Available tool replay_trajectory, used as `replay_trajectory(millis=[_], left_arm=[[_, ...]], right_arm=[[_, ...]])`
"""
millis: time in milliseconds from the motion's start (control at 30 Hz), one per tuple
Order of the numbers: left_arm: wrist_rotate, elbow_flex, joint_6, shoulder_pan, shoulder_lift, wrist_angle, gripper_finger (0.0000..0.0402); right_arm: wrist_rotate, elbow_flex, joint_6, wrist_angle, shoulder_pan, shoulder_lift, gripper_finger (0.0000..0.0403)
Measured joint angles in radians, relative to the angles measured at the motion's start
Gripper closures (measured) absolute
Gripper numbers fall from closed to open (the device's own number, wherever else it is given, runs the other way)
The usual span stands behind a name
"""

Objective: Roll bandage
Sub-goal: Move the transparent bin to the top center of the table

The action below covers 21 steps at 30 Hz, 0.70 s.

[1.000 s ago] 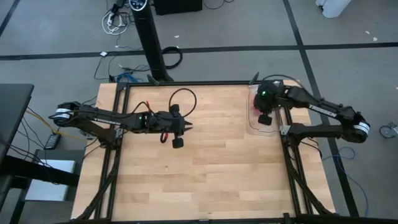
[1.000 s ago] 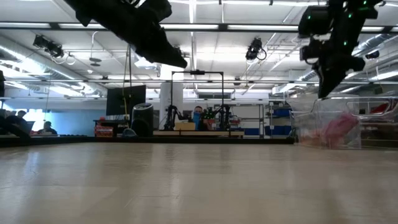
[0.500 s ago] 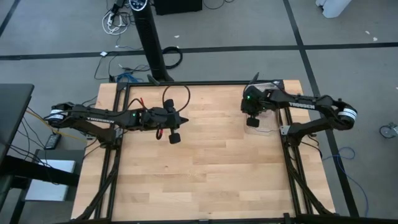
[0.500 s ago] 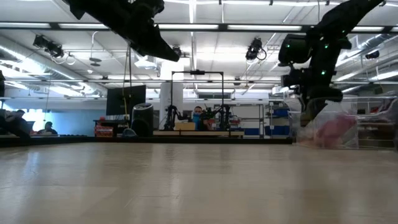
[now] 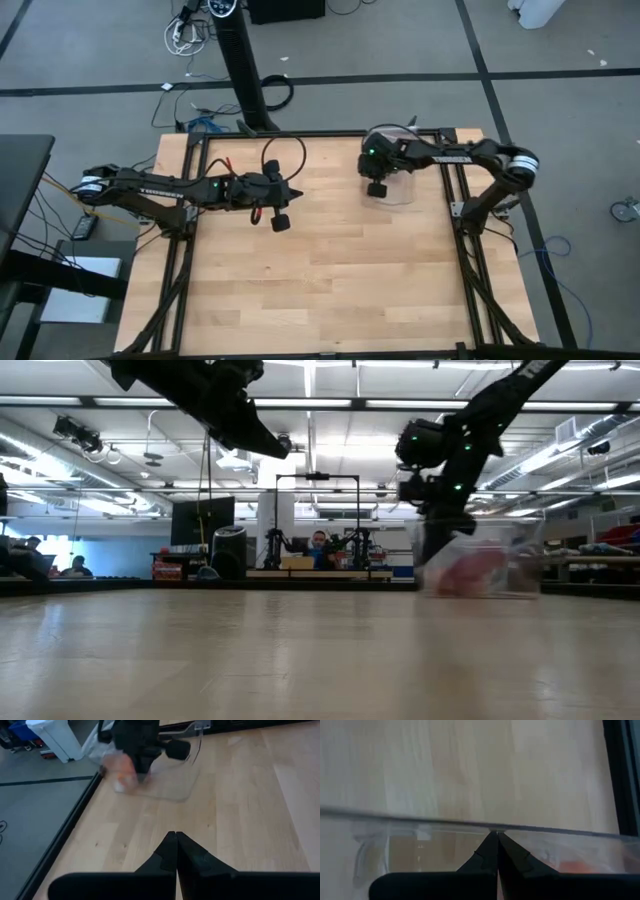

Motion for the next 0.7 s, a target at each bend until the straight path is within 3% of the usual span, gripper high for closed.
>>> replay_trajectory(millis=[433, 700], left_arm=[[0.000, 0.000, 0.003, 0.001, 0.000, -0.003, 0.0397], [0.000, 0.000, 0.001, 0.004, 0.000, -0.010, 0.0397]], right_arm=[[-0.057, 0.331, -0.084, 0.105, 0.071, 0.328, 0.0403], [-0.075, 0.529, -0.147, 0.087, 0.141, 0.434, 0.0403]])
